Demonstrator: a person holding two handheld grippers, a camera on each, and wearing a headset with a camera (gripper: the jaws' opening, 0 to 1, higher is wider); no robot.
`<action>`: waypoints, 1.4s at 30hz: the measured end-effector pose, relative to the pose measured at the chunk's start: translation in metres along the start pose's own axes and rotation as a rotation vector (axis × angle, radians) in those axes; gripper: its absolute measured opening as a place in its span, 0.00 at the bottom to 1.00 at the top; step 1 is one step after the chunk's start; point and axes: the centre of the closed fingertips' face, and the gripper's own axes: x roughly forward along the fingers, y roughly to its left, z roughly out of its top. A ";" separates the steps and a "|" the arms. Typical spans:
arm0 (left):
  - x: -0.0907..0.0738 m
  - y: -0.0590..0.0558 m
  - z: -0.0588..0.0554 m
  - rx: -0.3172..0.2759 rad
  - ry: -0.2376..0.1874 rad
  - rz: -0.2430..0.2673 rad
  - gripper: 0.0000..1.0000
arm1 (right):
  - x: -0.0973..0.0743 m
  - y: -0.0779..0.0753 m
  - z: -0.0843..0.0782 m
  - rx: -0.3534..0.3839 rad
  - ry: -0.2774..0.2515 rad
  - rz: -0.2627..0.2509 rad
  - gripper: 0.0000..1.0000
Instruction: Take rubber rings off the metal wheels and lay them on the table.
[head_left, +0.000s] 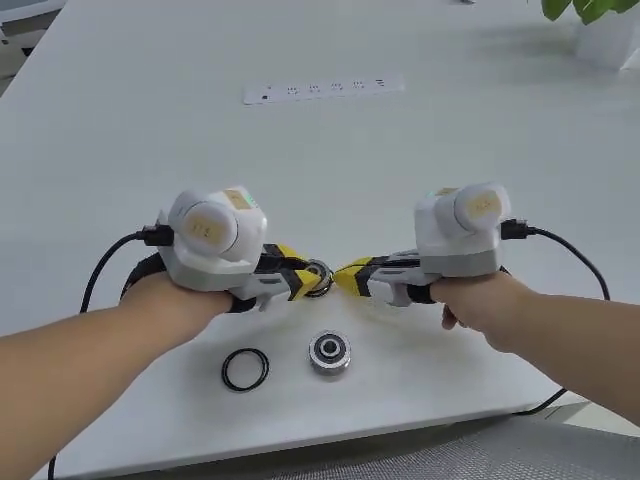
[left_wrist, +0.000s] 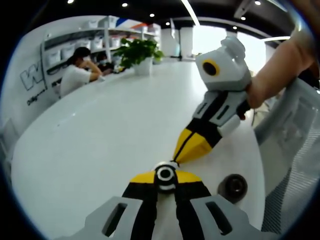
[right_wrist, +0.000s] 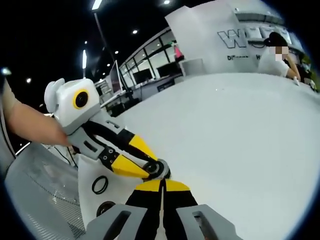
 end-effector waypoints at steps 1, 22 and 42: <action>0.000 0.000 0.000 0.001 0.001 0.000 0.12 | 0.000 0.000 0.002 0.020 -0.011 0.002 0.00; 0.001 0.001 -0.002 0.026 0.024 0.018 0.11 | 0.003 0.010 0.006 0.029 -0.015 0.029 0.00; 0.001 -0.002 -0.002 0.032 0.027 0.019 0.11 | -0.002 0.023 0.008 0.075 -0.037 0.118 0.00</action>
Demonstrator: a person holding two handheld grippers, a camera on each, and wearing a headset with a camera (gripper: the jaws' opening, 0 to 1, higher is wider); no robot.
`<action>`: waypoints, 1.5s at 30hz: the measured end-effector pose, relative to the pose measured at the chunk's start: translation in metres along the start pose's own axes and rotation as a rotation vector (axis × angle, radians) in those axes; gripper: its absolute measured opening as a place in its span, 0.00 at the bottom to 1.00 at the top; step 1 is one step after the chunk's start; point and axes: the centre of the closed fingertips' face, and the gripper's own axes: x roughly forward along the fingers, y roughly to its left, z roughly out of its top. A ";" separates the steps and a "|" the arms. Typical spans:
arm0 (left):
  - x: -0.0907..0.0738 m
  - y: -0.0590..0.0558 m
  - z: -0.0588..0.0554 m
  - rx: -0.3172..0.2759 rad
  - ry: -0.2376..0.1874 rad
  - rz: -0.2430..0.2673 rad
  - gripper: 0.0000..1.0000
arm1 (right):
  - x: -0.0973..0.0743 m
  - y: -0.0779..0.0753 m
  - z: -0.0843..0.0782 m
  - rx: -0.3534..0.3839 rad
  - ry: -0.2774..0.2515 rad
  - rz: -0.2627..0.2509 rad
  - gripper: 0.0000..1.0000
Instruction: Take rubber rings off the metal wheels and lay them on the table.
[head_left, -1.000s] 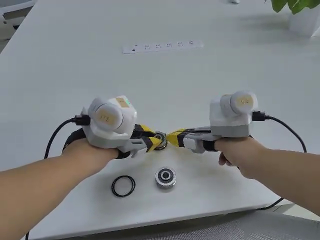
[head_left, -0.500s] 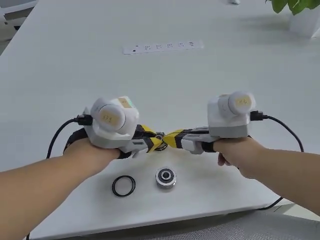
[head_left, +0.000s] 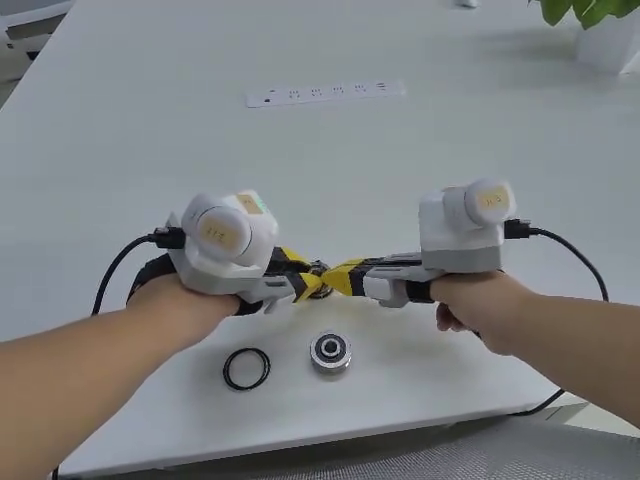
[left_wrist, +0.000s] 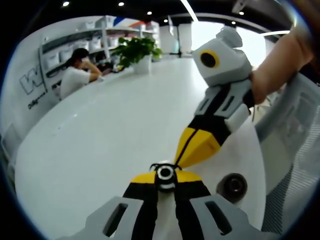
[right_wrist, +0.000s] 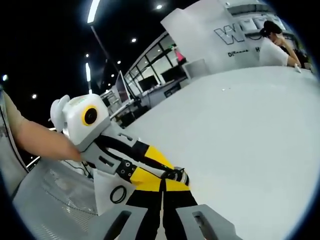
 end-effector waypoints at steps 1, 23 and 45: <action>0.000 0.000 0.000 0.001 0.000 0.000 0.11 | 0.000 0.000 0.000 0.013 -0.002 0.009 0.00; 0.001 -0.001 0.002 -0.007 0.000 0.001 0.12 | -0.001 -0.005 0.002 0.035 -0.016 -0.037 0.00; -0.013 -0.006 0.013 -0.011 -0.050 -0.040 0.27 | -0.002 -0.005 0.006 0.037 -0.016 -0.048 0.00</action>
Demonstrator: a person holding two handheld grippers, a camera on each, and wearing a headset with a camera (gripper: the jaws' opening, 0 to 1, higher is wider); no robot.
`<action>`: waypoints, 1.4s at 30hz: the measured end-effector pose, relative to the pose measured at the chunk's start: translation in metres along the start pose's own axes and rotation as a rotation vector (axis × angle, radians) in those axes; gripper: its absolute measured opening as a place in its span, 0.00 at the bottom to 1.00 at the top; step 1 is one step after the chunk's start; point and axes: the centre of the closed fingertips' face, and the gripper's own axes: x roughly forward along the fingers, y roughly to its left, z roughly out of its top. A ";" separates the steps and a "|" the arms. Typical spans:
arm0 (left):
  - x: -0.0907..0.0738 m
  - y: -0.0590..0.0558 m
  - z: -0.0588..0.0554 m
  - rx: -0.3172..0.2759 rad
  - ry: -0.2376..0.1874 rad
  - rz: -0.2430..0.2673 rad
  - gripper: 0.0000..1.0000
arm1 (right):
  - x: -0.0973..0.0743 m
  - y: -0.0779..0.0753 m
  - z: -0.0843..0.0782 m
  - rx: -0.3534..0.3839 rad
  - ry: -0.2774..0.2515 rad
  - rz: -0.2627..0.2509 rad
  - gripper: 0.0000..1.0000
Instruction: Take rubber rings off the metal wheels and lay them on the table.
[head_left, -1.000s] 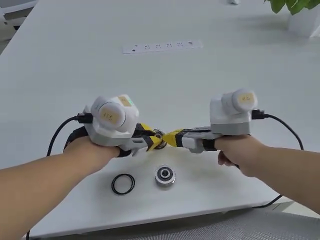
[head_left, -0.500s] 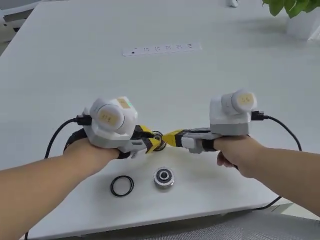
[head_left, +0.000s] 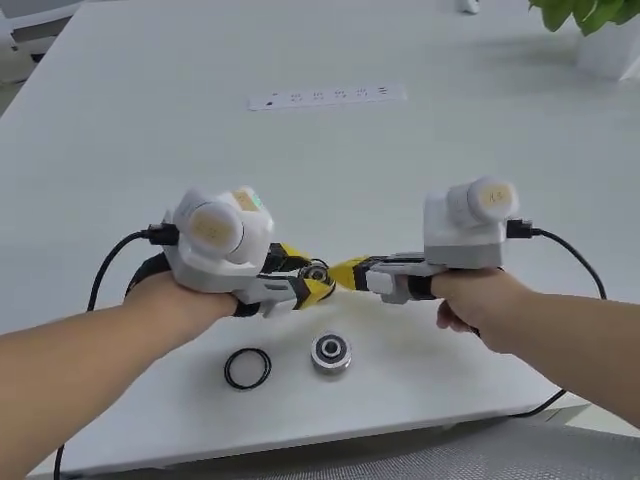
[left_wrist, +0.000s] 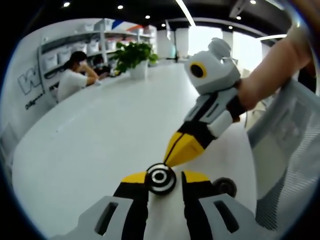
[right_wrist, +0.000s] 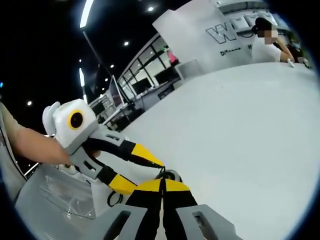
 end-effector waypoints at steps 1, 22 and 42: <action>-0.001 0.000 0.002 -0.003 -0.006 0.000 0.27 | 0.000 -0.001 0.001 -0.002 -0.001 0.000 0.00; -0.045 -0.004 0.010 -0.015 -0.066 -0.013 0.46 | -0.001 0.015 0.009 -0.003 -0.010 0.042 0.00; -0.082 0.002 -0.002 -0.060 -0.090 0.008 0.65 | 0.004 0.037 0.016 -0.008 -0.003 0.080 0.00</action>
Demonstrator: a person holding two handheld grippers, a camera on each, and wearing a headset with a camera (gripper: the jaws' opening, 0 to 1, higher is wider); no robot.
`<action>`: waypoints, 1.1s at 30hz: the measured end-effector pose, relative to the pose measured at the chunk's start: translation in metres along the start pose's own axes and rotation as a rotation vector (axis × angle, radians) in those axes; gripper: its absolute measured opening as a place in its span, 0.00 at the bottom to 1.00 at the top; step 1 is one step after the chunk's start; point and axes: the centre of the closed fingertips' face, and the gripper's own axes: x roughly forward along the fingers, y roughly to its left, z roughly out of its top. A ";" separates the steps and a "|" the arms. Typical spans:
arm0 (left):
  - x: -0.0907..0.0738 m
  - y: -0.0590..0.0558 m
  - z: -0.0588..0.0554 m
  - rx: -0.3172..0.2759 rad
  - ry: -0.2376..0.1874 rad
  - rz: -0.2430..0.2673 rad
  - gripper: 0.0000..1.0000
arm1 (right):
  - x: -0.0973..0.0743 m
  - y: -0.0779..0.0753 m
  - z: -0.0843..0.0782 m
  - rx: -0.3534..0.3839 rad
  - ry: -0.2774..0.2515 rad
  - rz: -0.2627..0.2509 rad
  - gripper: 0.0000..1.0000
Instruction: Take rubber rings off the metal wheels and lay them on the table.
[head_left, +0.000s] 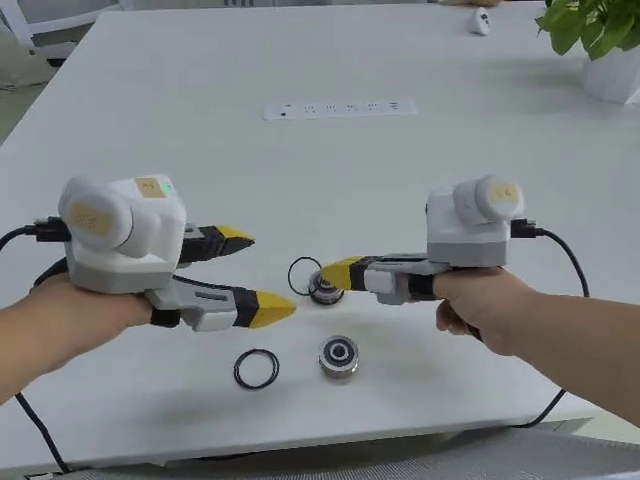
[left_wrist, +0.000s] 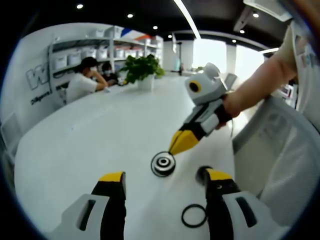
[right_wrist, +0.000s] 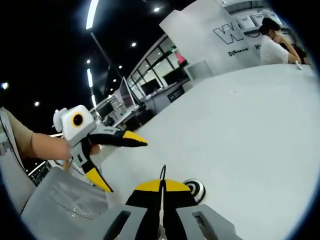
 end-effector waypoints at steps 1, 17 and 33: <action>-0.002 0.001 -0.001 -0.003 -0.002 0.004 0.66 | 0.001 0.001 0.000 0.001 0.001 0.002 0.00; -0.028 0.009 -0.017 -0.040 0.002 0.043 0.75 | 0.017 0.015 -0.009 -0.006 0.042 0.042 0.00; -0.043 0.011 -0.026 -0.052 0.005 0.066 0.78 | 0.040 0.027 -0.025 -0.028 0.099 0.064 0.00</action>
